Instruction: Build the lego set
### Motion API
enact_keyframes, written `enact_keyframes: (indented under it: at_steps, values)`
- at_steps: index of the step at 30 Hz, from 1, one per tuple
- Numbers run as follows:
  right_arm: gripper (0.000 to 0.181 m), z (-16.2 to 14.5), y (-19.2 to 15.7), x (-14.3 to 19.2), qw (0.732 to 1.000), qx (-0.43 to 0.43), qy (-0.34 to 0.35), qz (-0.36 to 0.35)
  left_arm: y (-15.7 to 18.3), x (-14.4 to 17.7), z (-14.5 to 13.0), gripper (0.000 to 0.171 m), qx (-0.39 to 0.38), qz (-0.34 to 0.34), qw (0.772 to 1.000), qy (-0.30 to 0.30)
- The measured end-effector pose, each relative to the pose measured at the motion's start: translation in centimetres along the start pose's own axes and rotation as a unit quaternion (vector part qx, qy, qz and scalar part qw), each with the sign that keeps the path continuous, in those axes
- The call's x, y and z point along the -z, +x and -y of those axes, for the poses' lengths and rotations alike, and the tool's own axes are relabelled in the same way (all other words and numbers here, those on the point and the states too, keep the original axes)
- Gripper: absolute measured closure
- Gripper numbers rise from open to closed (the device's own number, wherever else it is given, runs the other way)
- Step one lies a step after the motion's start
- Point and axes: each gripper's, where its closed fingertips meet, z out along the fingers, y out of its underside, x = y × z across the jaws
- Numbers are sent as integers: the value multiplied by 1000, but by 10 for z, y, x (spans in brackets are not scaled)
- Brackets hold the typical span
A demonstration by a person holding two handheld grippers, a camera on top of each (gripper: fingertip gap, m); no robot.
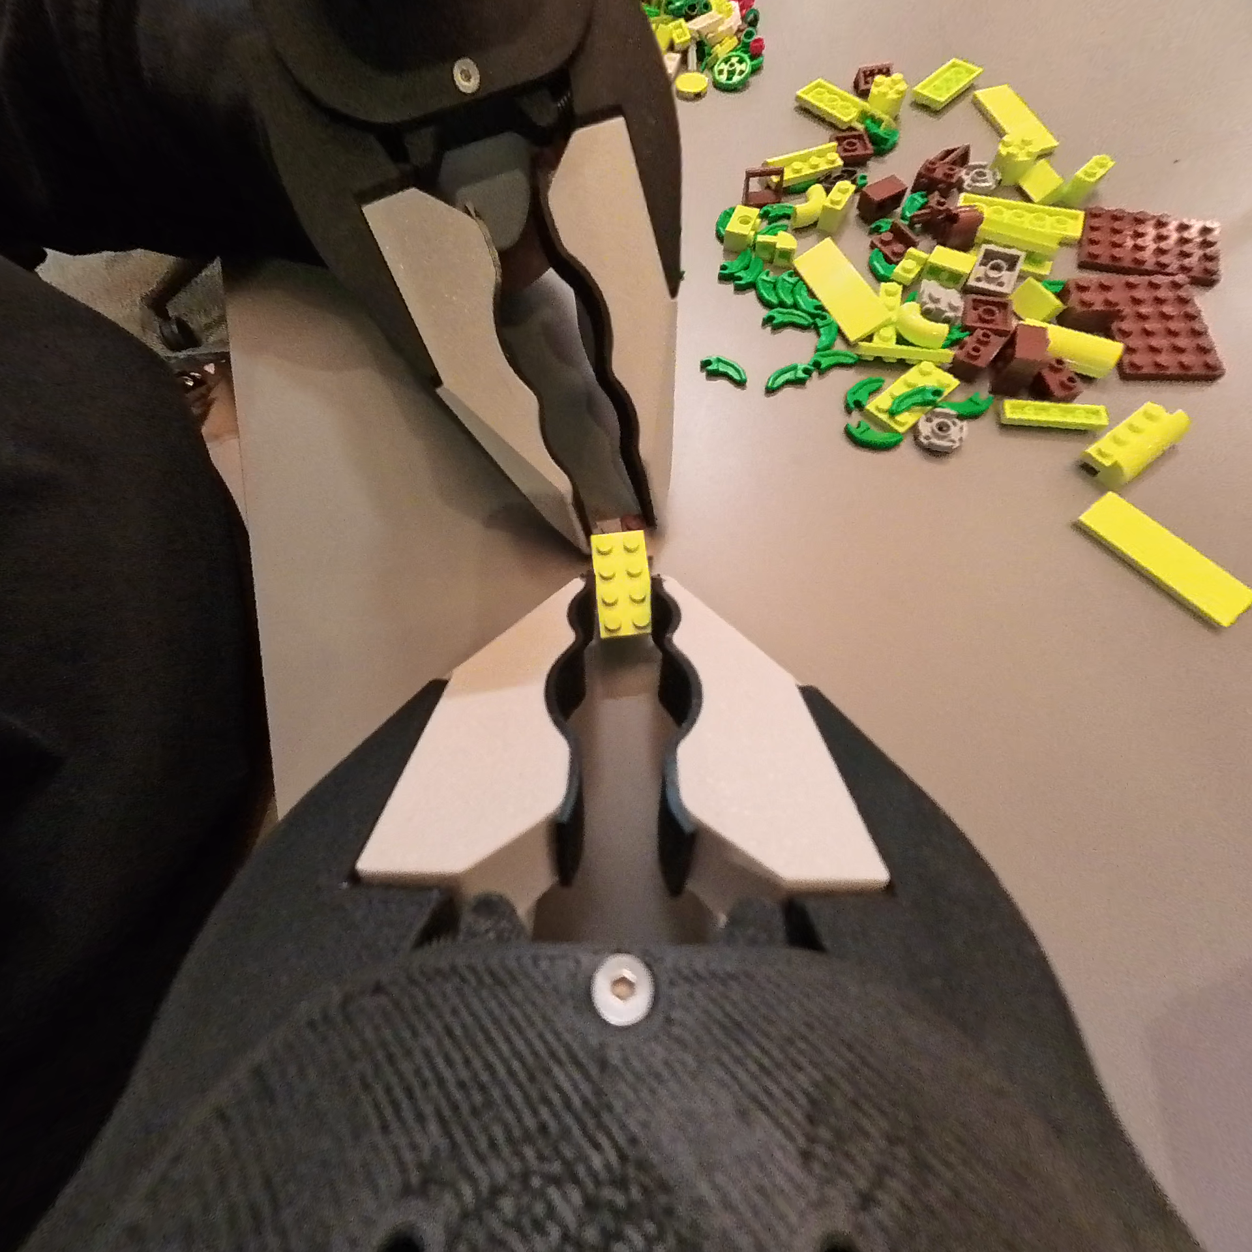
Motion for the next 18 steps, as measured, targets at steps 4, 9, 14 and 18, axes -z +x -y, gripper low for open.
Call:
enact_keyframes:
  at_steps: [4, 9, 14, 18]
  values:
    - [168, -5, 1, -5, 1000, 1, -21, -5, 0, 0, 0, 153, 3, -3, 1000, -1]
    - [168, -3, 2, -6, 1000, -2, -19, -3, 0, 0, 0, 152, 6, -5, 1000, -1]
    - [168, -4, 1, -7, 1000, 1, -23, 0, 0, 0, 0, 152, 7, -6, 1000, -1]
    - [167, -5, 2, -8, 1000, 2, -27, -1, 0, 0, 0, 152, 6, -6, 1000, -1]
